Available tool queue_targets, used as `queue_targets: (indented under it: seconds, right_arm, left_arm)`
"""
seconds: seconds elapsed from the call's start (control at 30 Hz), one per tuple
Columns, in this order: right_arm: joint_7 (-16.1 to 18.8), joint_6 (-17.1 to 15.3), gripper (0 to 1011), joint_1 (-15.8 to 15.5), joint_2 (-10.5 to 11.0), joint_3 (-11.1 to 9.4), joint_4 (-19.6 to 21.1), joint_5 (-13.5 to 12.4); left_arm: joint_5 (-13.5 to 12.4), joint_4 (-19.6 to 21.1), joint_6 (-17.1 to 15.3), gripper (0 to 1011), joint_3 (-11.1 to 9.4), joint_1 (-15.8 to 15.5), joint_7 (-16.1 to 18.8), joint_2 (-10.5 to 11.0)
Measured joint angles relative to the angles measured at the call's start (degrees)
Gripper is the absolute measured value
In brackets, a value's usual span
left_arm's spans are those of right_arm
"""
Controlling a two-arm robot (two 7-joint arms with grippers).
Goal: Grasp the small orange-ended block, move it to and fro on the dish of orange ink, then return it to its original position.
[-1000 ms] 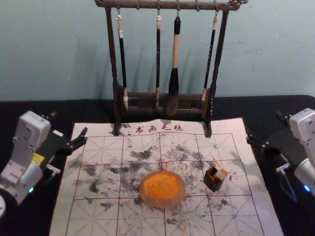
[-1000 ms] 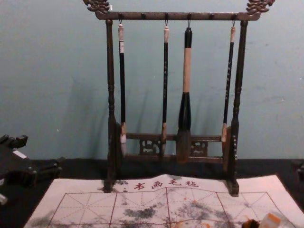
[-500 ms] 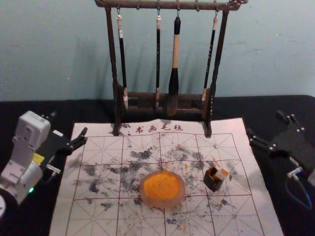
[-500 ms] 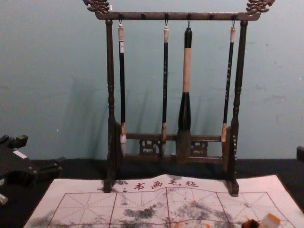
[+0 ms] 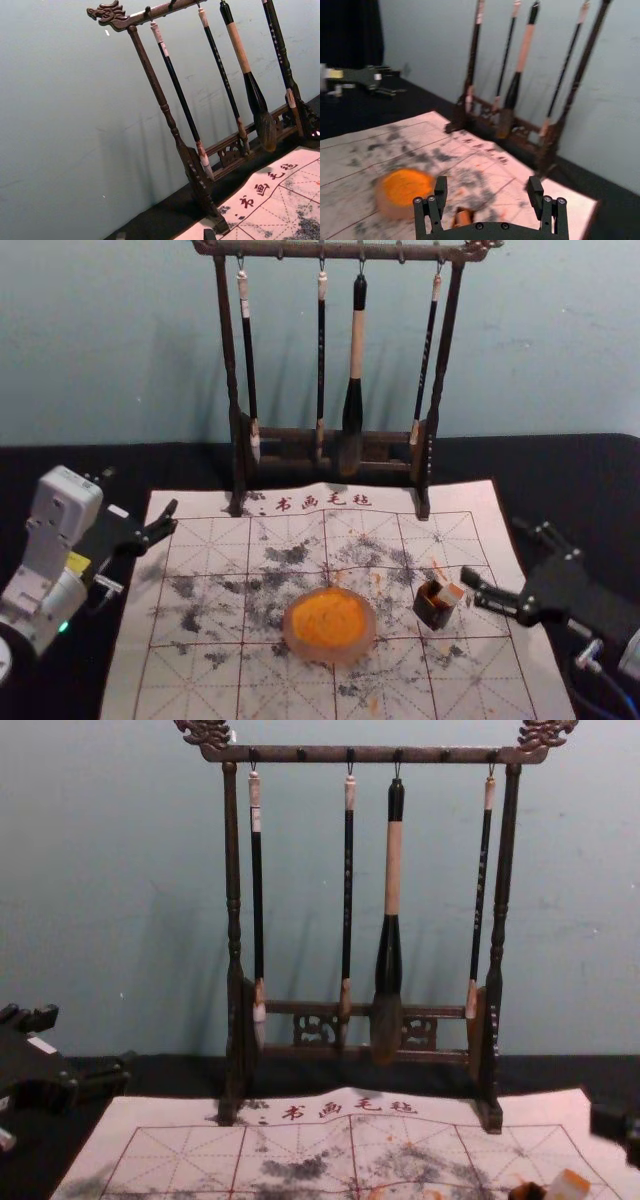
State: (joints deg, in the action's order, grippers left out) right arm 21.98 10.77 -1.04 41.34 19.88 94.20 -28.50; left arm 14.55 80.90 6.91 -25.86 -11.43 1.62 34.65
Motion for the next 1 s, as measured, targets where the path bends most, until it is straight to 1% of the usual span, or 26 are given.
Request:
queue_targets:
  seconds: [0.07, 0.27, 0.3, 0.5, 0.63, 1.0]
  right_arm:
    - [1.2, -0.6, 1000, -0.3, 0.0, 0.3, 0.1, -0.3]
    - [3.4, -2.8, 1000, -0.3, -0.1, 0.9, -0.4, -0.4]
    - [3.4, -2.8, 1000, -0.3, -0.1, 0.9, -0.4, -0.4]
    - [3.9, -5.7, 1000, 0.5, -1.3, 1.5, -2.1, 0.9]
    - [4.3, -6.7, 1000, 1.0, -2.1, 1.7, -3.3, 1.4]
    - [5.2, -7.6, 1000, 2.4, -4.4, 1.5, -6.0, 3.0]
  left_arm:
    - [0.0, 0.0, 0.0, 1001, 0.0, 0.0, 0.0, 0.0]
    - [0.0, 0.0, 0.0, 1001, 0.0, 0.0, 0.0, 0.0]
    - [0.0, 0.0, 0.0, 1001, 0.0, 0.0, 0.0, 0.0]
    - [0.0, 0.0, 0.0, 1001, 0.0, 0.0, 0.0, 0.0]
    - [0.0, 0.0, 0.0, 1001, 0.0, 0.0, 0.0, 0.0]
    - [0.0, 0.0, 0.0, 1001, 0.0, 0.0, 0.0, 0.0]
